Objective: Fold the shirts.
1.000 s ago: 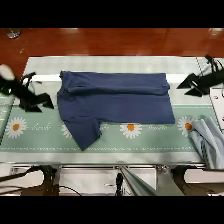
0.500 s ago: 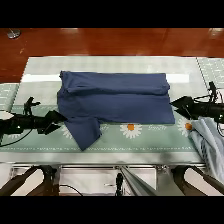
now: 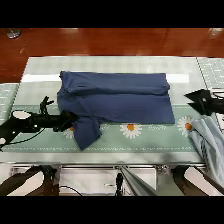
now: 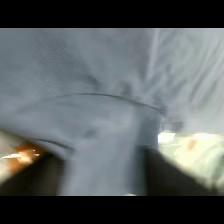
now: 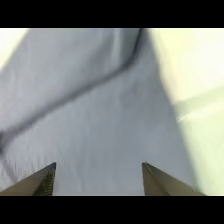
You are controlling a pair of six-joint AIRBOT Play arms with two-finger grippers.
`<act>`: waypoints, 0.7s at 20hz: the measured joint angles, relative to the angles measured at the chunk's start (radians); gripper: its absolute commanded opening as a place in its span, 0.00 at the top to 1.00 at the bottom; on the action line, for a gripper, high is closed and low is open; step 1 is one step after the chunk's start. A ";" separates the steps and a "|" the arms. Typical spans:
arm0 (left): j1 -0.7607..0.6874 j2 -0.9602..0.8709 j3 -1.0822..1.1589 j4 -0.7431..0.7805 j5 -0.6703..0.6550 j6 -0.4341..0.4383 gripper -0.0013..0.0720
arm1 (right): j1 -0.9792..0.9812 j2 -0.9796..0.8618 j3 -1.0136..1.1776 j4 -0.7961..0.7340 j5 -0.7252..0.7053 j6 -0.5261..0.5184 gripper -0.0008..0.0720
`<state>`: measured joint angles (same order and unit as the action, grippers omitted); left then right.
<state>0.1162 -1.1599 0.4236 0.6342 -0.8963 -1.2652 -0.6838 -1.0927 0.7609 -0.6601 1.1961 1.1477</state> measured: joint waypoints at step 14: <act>-0.019 -0.020 0.088 -0.072 -0.037 0.103 0.95 | 0.162 -0.141 -0.067 -0.386 0.014 0.185 0.14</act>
<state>0.0975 -1.1797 0.5114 0.5621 -0.9337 -1.1622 -0.5217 -1.2339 0.6937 -1.0458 1.2098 1.3327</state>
